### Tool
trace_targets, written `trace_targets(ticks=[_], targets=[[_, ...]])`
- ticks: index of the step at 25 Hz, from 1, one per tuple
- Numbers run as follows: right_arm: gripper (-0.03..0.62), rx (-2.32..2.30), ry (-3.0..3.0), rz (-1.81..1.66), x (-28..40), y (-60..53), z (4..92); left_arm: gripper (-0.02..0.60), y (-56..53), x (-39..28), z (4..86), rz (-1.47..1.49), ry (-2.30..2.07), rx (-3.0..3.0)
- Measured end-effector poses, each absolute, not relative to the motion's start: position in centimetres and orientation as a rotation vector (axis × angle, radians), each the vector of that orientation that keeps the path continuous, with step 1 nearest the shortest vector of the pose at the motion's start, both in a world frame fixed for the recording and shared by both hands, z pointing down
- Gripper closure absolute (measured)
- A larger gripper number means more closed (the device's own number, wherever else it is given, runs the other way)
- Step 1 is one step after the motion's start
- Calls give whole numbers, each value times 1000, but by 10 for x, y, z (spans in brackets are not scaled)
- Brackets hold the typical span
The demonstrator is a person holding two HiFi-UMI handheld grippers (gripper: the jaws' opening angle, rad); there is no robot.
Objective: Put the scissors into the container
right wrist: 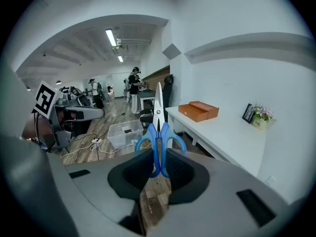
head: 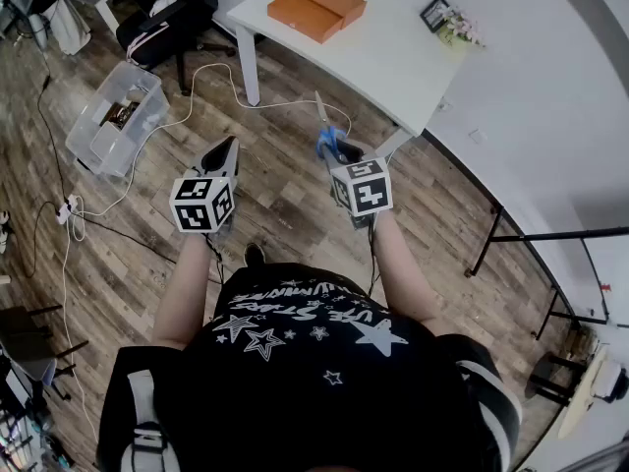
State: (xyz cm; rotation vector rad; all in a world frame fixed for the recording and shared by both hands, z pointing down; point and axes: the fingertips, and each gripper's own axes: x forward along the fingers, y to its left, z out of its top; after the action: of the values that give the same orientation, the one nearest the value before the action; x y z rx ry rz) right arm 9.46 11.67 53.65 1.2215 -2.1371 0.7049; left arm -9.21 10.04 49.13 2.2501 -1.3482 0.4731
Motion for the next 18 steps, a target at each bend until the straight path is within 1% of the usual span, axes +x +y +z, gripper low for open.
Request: trace_targets(ticks=[9,18], targets=[[510,1229,-2109,721,75,97,539,561,78,-111,500,474,-1305,2250],[510,1250,-2085,767,27,82,544,561,55,-170,501,466,-1297,2249]])
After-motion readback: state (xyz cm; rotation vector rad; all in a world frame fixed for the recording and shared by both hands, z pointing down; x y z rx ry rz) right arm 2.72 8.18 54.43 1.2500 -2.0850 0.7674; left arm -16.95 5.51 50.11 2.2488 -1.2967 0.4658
